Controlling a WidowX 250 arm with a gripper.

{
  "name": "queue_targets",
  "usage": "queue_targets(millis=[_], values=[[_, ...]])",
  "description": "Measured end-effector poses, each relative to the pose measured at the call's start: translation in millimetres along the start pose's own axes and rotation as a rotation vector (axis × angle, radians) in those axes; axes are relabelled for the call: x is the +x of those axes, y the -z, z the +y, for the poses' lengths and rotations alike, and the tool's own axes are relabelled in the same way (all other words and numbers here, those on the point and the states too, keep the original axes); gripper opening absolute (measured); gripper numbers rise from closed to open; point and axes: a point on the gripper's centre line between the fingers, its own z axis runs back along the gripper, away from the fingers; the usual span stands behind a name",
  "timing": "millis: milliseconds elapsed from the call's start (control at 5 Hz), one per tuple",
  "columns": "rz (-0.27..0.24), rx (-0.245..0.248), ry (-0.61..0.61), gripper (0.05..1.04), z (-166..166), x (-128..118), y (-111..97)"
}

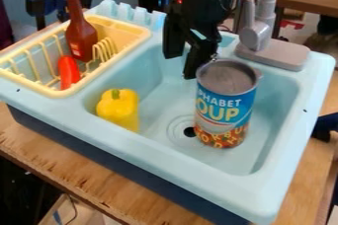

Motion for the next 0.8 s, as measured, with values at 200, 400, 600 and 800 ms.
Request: queue_targets(millis=[200, 400, 600, 800], values=[[-0.011, 0.014, -0.008, 1.001, -23, 0, -6], [-0.04, 0.002, -0.078, 1.001, -36, 0, -12], [-0.1, -0.05, -0.187, 1.0, -45, -1, -19], [-0.061, -0.046, -0.255, 1.0, -35, -8, -23]])
